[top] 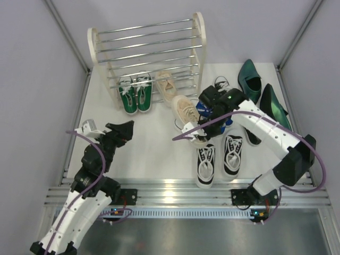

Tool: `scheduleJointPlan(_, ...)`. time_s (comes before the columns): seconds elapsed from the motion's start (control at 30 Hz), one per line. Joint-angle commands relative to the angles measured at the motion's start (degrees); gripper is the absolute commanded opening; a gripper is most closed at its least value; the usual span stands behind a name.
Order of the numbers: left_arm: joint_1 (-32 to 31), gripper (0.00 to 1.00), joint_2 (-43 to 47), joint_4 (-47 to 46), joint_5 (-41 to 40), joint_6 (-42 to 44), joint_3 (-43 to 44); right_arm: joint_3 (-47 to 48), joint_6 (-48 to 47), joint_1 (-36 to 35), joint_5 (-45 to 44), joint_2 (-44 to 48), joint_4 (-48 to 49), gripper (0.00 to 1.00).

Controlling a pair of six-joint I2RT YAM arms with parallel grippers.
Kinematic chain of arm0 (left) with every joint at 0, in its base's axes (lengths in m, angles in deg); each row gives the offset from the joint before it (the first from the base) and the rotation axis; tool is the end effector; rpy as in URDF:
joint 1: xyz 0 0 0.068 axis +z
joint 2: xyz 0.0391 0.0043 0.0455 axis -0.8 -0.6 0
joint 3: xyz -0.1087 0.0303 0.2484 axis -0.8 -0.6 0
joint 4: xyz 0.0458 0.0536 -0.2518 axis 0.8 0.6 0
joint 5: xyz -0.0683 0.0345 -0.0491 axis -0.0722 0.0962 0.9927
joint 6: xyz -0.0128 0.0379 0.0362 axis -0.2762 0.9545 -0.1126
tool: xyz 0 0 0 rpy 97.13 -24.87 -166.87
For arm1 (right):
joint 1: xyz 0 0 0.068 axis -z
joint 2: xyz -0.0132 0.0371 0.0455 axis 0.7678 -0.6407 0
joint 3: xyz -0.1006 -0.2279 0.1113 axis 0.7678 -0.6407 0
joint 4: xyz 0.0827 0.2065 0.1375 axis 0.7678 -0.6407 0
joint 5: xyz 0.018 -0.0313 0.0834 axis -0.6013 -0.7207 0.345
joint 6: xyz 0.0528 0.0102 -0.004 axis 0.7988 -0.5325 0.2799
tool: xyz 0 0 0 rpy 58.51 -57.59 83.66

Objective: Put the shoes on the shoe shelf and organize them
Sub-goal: Place the shoe at the shoe shelf.

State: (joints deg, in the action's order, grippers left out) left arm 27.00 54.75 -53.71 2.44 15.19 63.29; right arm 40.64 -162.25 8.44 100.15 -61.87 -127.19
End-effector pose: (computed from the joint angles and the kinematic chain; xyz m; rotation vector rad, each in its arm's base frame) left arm 0.0972 -0.0354 0.2860 -0.5478 1.5496 -0.7408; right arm 0.1929 0.1941 0.3252 -2.4295 1.2884 0.5471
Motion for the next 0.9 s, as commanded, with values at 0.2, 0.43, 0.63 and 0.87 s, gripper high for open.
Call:
scheduleJointPlan(0.2, 0.20, 0.87, 4.28, 8.53, 0.75, 4.26, 1.73, 10.96, -8.36, 6.29, -1.67, -6.44, -3.96, 0.00)
scheduleJointPlan(0.43, 0.11, 0.88, 6.56, 10.64, -0.04, 4.35, 1.91, 16.06, -8.72, 9.28, -2.28, -12.59, -4.66, 0.00)
scheduleJointPlan(0.63, 0.11, 0.88, 7.53, 11.17, -0.48, 4.35, 1.99, 20.54, -8.63, 10.25, -2.81, -17.60, -4.57, 0.00)
scheduleJointPlan(0.87, 0.11, 0.88, 8.67, 12.40, -0.83, 4.35, 2.43, 26.95, -7.93, 11.04, -4.30, -23.58, -4.83, 0.00)
